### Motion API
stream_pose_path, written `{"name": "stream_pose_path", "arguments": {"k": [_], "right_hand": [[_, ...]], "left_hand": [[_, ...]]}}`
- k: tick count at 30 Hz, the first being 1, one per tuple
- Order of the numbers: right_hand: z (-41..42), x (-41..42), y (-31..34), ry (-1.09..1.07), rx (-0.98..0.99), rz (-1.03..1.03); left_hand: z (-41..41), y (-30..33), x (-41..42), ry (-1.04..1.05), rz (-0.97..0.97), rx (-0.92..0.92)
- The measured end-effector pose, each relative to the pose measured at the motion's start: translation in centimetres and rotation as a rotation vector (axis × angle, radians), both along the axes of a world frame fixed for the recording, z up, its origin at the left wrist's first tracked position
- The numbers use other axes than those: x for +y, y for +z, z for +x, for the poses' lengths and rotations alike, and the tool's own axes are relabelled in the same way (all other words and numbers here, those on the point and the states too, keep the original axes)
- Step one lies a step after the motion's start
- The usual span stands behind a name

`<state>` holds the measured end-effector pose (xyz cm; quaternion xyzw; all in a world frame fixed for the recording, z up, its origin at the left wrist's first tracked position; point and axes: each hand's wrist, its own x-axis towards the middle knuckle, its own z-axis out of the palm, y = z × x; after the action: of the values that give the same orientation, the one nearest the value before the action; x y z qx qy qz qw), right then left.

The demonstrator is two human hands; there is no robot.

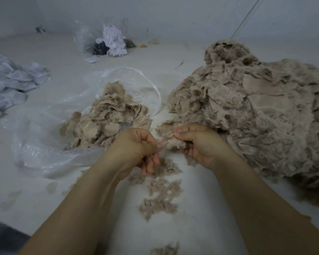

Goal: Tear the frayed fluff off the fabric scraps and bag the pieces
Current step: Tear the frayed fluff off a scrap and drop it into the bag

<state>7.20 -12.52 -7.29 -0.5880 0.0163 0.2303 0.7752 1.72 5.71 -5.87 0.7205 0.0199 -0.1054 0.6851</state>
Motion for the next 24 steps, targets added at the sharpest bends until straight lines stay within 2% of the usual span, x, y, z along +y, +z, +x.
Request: {"name": "stream_pose_path", "arguments": {"k": [11,15,18,21,24], "right_hand": [[-0.3,0.1,0.2,-0.03,0.006,-0.061],[0.2,0.0,0.1,-0.103,0.057,-0.009],[0.4,0.1,-0.2,-0.104,0.055,-0.004],[0.2,0.1,-0.3,-0.067,0.033,0.011],[0.1,-0.2,-0.3,-0.014,0.0,0.048]], "left_hand": [[-0.3,0.6,0.8,-0.198,0.051,0.063],[-0.5,0.8,1.5,-0.308,0.002,0.095],[-0.8,0.8,1.0,-0.357,0.123,0.084],[-0.6,0.8,-0.6,-0.24,0.256,0.046],[0.3,0.3,-2.1,-0.004,0.254,0.04]]}}
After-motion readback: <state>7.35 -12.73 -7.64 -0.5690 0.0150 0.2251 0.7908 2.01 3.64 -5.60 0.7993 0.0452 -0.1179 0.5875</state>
